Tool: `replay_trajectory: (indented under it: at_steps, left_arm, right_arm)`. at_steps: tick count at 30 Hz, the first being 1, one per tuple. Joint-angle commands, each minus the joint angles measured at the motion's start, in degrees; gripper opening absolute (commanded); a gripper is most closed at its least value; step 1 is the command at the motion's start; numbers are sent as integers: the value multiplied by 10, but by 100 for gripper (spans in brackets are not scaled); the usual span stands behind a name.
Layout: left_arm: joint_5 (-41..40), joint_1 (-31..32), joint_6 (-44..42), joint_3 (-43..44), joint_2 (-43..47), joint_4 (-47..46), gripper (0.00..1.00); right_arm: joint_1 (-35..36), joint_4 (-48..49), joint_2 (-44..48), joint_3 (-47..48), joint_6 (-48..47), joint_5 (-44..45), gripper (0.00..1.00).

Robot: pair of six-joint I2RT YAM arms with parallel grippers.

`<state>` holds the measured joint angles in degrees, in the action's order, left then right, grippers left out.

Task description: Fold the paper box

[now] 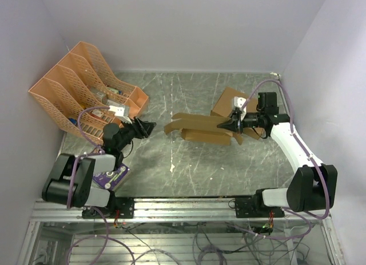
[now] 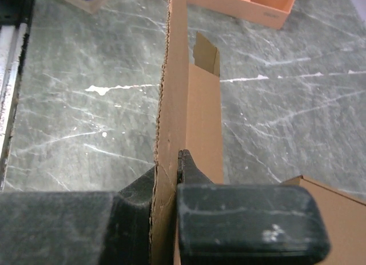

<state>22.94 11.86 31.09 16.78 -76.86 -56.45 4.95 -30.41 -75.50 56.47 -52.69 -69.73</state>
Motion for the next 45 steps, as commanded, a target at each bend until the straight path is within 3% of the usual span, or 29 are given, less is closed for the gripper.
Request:
replay_trajectory:
  at_steps: [1, 5, 10, 17, 22, 26, 31, 39, 45]
  left_arm:
    - [1, 8, 9, 25, -67, -102, 62]
    - [14, 9, 32, 46, -122, -163, 63]
    - [13, 14, 24, 87, -162, -149, 63]
    - [0, 26, 20, 113, -199, -136, 62]
    - [-8, 50, 5, 124, -206, -119, 62]
    - [-9, 58, 10, 123, -201, -104, 62]
    - [-48, 56, 6, 100, -153, -45, 63]
    - [-81, 32, 17, 109, -76, 64, 66]
    - [-87, 20, -7, 121, -69, 94, 66]
  right_arm:
    - [-1, 62, 6, 1, 50, 53, 0]
    - [-3, 65, -13, 38, 80, 59, 0]
    - [-9, 76, -37, 54, 120, 79, 0]
    - [-15, -93, -79, 67, -83, 88, 0]
    - [-16, -137, -80, 65, -135, 71, 0]
    - [-15, -63, -54, 47, -62, 73, 0]
    - [-15, 114, -4, 20, 57, 100, 0]
    - [-15, 159, -42, 79, 19, 65, 0]
    - [13, 174, -26, -4, -52, 82, 0]
